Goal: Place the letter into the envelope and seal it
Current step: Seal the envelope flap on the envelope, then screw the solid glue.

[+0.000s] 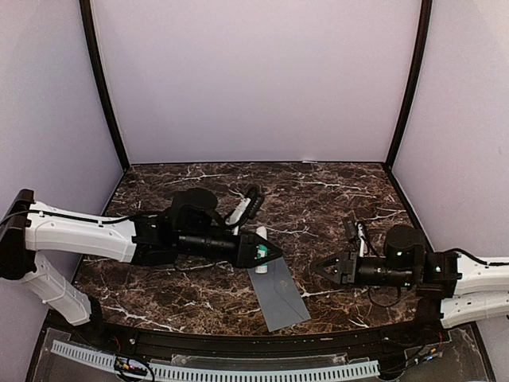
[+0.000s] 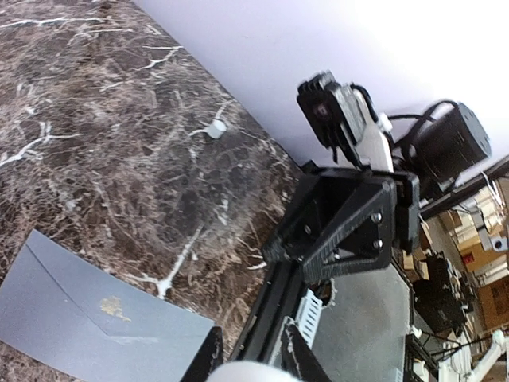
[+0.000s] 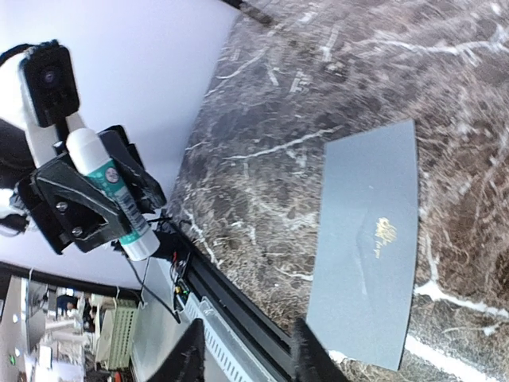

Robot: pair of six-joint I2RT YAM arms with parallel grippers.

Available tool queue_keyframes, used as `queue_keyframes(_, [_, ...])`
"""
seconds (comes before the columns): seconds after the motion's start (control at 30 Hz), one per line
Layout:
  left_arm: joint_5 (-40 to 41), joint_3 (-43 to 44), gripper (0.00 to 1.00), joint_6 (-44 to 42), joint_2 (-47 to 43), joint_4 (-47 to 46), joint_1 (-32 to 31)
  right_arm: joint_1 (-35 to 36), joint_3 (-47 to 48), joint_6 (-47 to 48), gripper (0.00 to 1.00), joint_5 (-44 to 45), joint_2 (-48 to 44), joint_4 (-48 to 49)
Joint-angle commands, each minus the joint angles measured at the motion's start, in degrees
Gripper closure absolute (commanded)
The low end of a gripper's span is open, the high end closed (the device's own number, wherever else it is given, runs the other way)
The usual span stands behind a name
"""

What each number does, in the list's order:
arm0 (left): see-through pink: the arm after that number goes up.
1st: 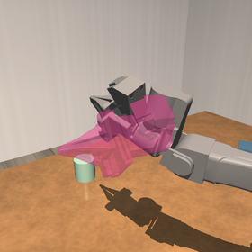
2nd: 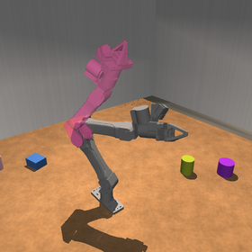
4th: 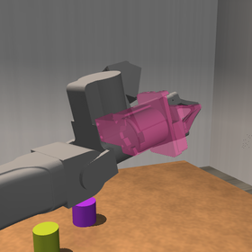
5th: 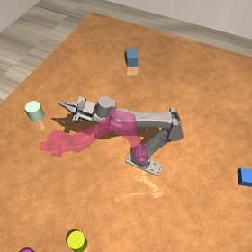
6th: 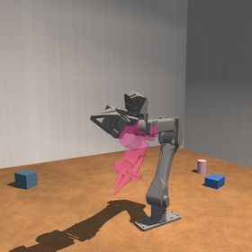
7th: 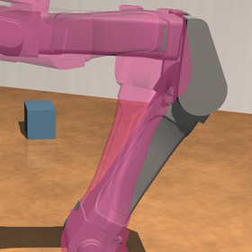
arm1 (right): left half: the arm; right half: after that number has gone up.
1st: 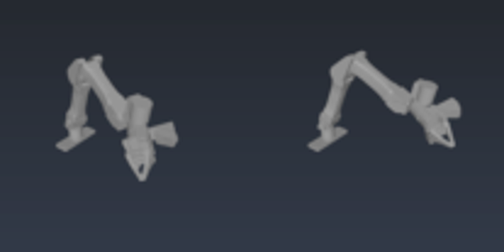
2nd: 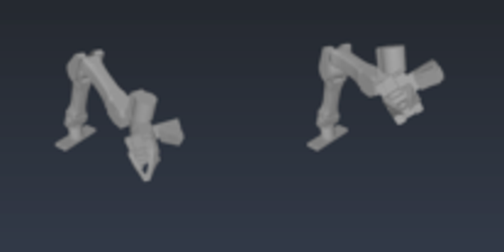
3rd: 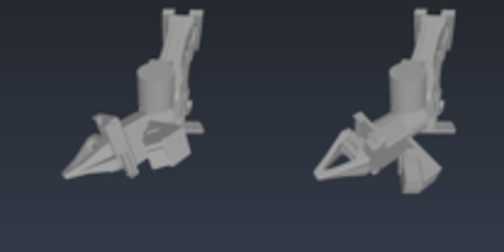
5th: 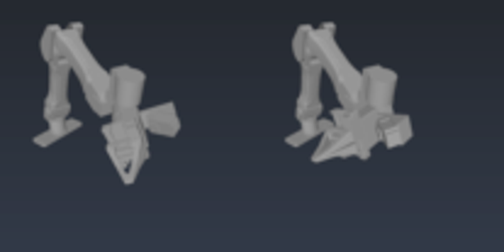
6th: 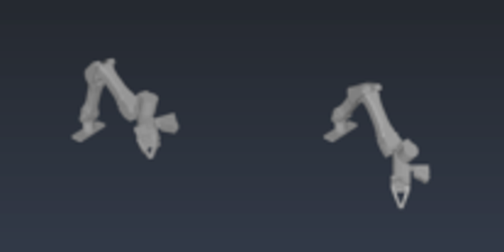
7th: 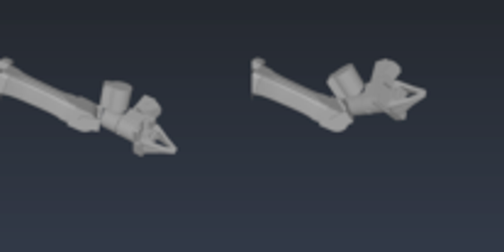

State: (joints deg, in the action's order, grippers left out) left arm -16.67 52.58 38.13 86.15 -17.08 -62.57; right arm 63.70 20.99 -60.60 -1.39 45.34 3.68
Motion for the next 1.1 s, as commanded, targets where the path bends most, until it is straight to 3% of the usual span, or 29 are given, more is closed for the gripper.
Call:
queue_keyframes(0.0, [-8.1, 0.6, 1.00, -5.6, -6.4, 1.9, -3.1, -0.1, 3.3, 5.0, 0.58, -5.6, -5.9, 1.1])
queue_keyframes(0.13, [-13.0, 0.5, 0.99, -5.3, -9.1, -0.8, -5.9, 1.0, 5.3, 5.8, 0.47, -9.2, -7.3, 6.5])
queue_keyframes(0.23, [-15.6, 1.7, 0.99, -5.3, -9.0, -0.3, -8.5, 2.9, 8.0, 7.0, 0.44, -8.5, -6.0, 8.2])
queue_keyframes(0.7, [-10.4, 4.6, 0.99, -4.9, -8.1, 2.6, -11.5, 14.8, 19.0, 11.1, 0.46, -1.0, 6.8, 13.1])
queue_keyframes(1.07, [-10.4, 3.9, 1.00, -3.8, -8.1, 1.5, -11.5, 17.8, 21.2, 11.6, 0.48, 3.0, 10.2, 11.4])
